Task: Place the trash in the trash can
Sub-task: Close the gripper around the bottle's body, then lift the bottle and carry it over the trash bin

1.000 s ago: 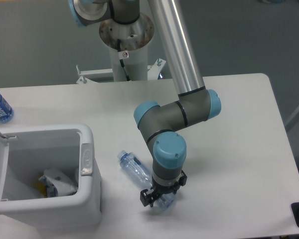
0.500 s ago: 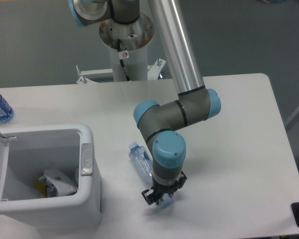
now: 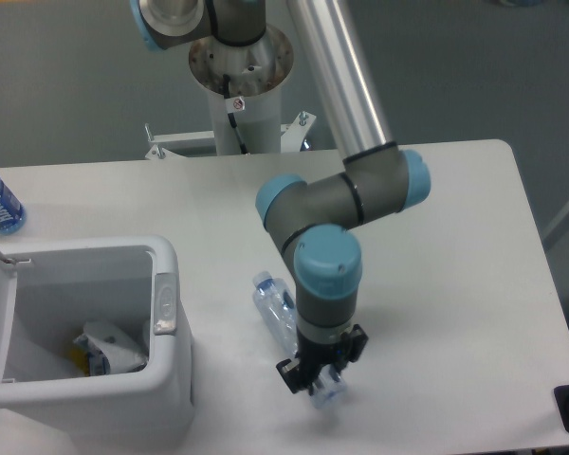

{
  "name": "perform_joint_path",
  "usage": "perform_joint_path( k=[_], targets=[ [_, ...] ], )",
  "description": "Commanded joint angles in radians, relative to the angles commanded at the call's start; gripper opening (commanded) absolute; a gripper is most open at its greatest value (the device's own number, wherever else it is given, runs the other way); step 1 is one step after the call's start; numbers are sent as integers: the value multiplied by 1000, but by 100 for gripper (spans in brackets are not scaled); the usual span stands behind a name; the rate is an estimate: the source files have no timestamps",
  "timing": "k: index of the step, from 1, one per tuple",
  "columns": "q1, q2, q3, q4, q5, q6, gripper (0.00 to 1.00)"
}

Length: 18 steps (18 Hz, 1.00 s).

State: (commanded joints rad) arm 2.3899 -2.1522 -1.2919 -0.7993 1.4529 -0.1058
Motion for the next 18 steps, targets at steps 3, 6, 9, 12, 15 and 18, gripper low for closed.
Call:
perform_joint_path(
  k=[3,6,9,12,15,18],
  targets=[
    [31,5,110,3,-130,-20,48],
    [34,52,167,8,-186,-21,48],
    [25,100,191,28,-203,-20,48],
    [-23,144,189,112,-203,-26,48],
    [-55,184,192,158,-206,-25,48],
    [-112,192,197,167,-206,-23,49]
  ],
)
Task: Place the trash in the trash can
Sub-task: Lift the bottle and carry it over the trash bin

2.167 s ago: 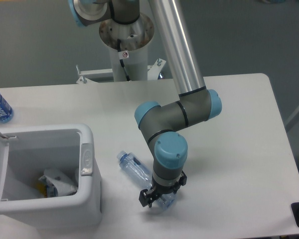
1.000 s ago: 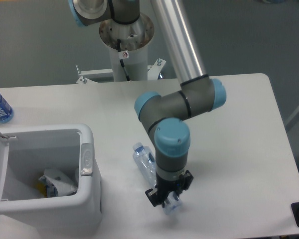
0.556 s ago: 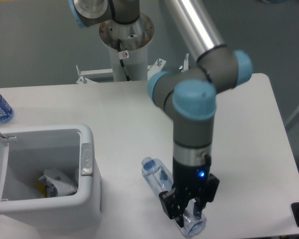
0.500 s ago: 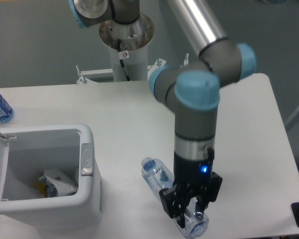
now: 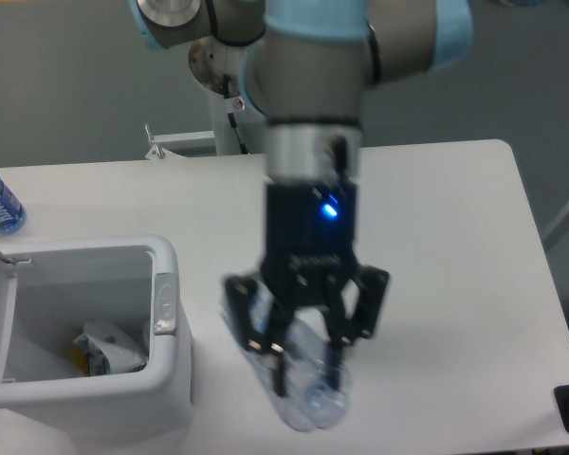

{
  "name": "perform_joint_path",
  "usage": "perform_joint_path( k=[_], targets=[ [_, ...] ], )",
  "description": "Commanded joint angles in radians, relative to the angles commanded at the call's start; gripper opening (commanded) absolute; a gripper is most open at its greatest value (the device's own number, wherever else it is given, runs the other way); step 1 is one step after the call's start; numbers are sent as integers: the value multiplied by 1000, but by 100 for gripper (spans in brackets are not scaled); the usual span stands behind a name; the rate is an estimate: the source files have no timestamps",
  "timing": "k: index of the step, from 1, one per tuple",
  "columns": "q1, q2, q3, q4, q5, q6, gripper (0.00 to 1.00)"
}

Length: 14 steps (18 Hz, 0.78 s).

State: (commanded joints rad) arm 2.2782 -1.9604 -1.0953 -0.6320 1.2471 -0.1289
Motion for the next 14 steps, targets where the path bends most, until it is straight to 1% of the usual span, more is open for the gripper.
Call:
perform_joint_path(
  k=[2,4,8,9,10,11,12,14],
  targets=[
    [-43,2,-2,2,0,5,49],
    [-71,2,-11,2,2,17,49],
    [-169,3,-28,0,6,40,49],
    [-178,8,-41,0,6,41,55],
    [-183,12,-64,0,6,44,72],
    [-186,18,-83,0,6,60,97],
    [-190,23,-101,0,6,70,100],
    [-198,44,-142,0,6,86,100]
  ],
)
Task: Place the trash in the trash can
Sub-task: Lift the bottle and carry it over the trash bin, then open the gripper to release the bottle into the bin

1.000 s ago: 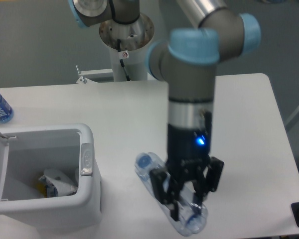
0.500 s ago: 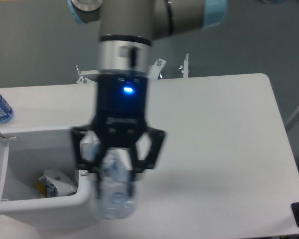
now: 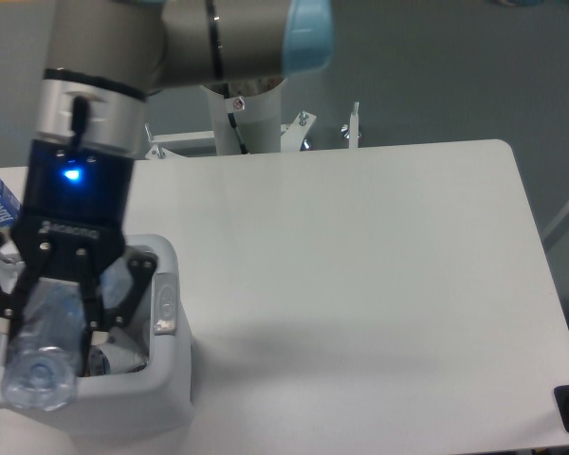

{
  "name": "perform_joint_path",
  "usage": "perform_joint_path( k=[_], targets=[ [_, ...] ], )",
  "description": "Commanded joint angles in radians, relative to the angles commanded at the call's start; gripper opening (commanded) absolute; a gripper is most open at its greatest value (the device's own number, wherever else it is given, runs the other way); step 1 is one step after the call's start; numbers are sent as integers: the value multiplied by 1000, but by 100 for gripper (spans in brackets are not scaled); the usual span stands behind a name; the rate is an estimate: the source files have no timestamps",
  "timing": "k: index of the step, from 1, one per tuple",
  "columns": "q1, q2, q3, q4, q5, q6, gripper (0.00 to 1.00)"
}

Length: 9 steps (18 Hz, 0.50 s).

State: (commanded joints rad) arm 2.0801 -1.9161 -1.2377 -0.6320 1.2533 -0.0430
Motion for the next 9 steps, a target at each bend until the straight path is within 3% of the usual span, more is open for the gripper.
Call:
perform_joint_path(
  k=[2,4,9],
  targets=[
    [18,3,-28,-2,0,37,100],
    [105,3,-39,-3,2,49,100],
    [245,3,-3,-5,9,71,100]
  ],
)
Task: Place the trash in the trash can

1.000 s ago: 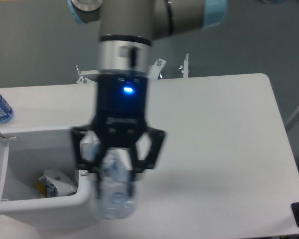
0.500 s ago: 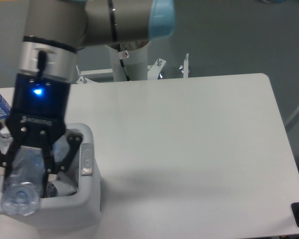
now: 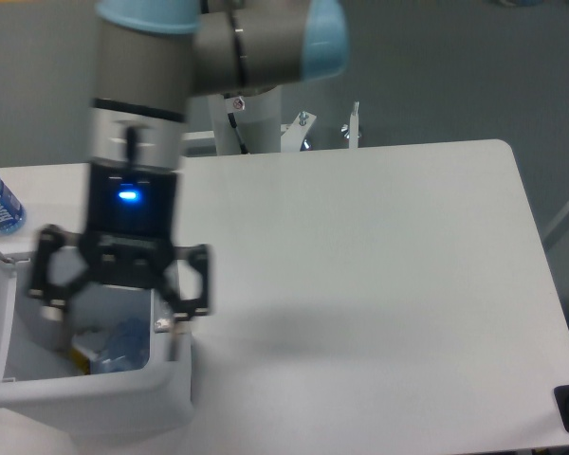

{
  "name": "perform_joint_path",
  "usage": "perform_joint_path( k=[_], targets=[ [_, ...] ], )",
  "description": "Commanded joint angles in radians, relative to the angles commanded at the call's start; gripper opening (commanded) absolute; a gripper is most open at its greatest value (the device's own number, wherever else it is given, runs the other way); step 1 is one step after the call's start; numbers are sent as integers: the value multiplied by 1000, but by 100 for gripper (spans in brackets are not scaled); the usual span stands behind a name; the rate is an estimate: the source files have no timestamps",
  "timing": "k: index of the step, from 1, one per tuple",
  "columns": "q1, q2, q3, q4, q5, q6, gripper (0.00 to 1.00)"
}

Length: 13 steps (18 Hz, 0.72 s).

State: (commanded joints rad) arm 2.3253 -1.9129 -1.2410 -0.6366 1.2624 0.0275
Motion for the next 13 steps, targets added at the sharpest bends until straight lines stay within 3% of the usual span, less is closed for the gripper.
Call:
perform_joint_path(
  k=[4,7,10,13],
  targets=[
    [78,15,15,-3,44,121,100],
    [104,41,9,-21,158,297,100],
    [104,101,-35,-121,326,403,100],
    [108,167,-95,-269,410,611,100]
  ],
)
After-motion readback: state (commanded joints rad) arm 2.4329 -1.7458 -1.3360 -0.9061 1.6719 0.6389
